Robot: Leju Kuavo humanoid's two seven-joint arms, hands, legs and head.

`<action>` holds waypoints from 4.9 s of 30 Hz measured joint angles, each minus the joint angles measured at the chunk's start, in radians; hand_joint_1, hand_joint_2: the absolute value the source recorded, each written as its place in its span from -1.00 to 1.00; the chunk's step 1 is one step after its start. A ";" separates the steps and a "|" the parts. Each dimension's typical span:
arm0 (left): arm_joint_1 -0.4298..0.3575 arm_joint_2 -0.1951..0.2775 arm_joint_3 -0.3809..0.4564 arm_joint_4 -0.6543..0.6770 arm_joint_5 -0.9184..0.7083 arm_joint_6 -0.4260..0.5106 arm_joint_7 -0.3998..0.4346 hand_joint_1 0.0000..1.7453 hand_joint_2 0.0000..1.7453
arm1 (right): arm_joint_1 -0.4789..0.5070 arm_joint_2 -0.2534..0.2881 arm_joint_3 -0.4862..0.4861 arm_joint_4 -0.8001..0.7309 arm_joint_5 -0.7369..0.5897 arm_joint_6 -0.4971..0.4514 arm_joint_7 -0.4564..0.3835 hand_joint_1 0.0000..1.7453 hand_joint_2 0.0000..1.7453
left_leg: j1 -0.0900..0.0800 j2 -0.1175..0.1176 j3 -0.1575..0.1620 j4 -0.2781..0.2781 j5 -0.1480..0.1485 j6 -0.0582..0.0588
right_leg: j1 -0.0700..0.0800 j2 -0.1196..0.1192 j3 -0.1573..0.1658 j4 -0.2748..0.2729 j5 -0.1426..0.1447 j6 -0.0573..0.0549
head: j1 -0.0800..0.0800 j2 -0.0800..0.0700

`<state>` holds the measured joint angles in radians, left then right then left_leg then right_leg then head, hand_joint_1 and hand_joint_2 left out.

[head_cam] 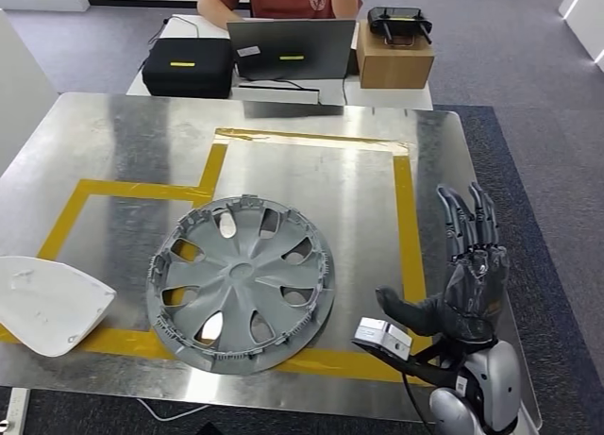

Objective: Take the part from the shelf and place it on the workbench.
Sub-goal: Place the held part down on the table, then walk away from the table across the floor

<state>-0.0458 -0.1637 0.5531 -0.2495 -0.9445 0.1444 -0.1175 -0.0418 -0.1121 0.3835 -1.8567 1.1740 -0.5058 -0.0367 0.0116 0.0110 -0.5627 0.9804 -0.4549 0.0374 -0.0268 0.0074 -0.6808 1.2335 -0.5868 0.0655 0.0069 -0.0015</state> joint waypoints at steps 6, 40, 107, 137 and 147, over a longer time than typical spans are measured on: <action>-0.001 0.002 0.000 0.000 0.000 0.000 0.000 -1.00 -1.00 | 0.000 -0.006 0.002 0.002 0.000 0.000 0.001 -1.00 -1.00 | -0.002 -0.001 -0.007 0.034 -0.018 -0.040 | -0.005 -0.007 0.121 -0.222 0.080 -0.018 | 0.000 0.000; -0.002 0.005 0.002 0.000 -0.009 0.000 0.006 -1.00 -1.00 | -0.010 -0.008 0.008 0.004 -0.005 -0.004 0.007 -1.00 -1.00 | -0.018 -0.003 -0.102 0.063 0.030 -0.035 | 0.017 -0.013 0.214 -0.274 0.042 -0.057 | -0.005 0.000; 0.036 0.043 0.174 0.000 -0.023 -0.009 -0.009 -1.00 -1.00 | 0.145 0.058 -0.193 0.739 -0.095 0.117 0.115 -1.00 -1.00 | -0.013 -0.008 -0.082 0.108 -0.037 -0.037 | 0.023 -0.017 0.195 -0.288 0.081 -0.068 | -0.008 0.000; 0.026 0.044 0.230 0.012 -0.049 0.007 -0.015 -1.00 -1.00 | -0.011 0.210 -0.132 1.593 -0.309 0.211 0.188 -1.00 -1.00 | -0.009 -0.005 -0.137 0.292 -0.124 -0.051 | 0.028 -0.025 0.211 -0.284 0.067 -0.075 | -0.011 0.000; 0.020 0.043 0.237 0.013 -0.048 0.009 -0.015 -1.00 -1.00 | -0.015 0.213 -0.132 1.595 -0.308 0.208 0.189 -1.00 -1.00 | -0.013 -0.006 0.082 0.016 -0.074 -0.011 | 0.031 -0.022 0.077 -0.213 0.128 -0.040 | -0.010 0.000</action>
<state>-0.0256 -0.1208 0.7901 -0.2360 -0.9922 0.1532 -0.1324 -0.0569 0.1014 0.2510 -0.2616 0.8659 -0.2977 0.1527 -0.0009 0.0046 -0.4808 0.9962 -0.5291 0.0266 0.0039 -0.0143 -0.6039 1.0208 -0.4592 0.0253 -0.0028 -0.0015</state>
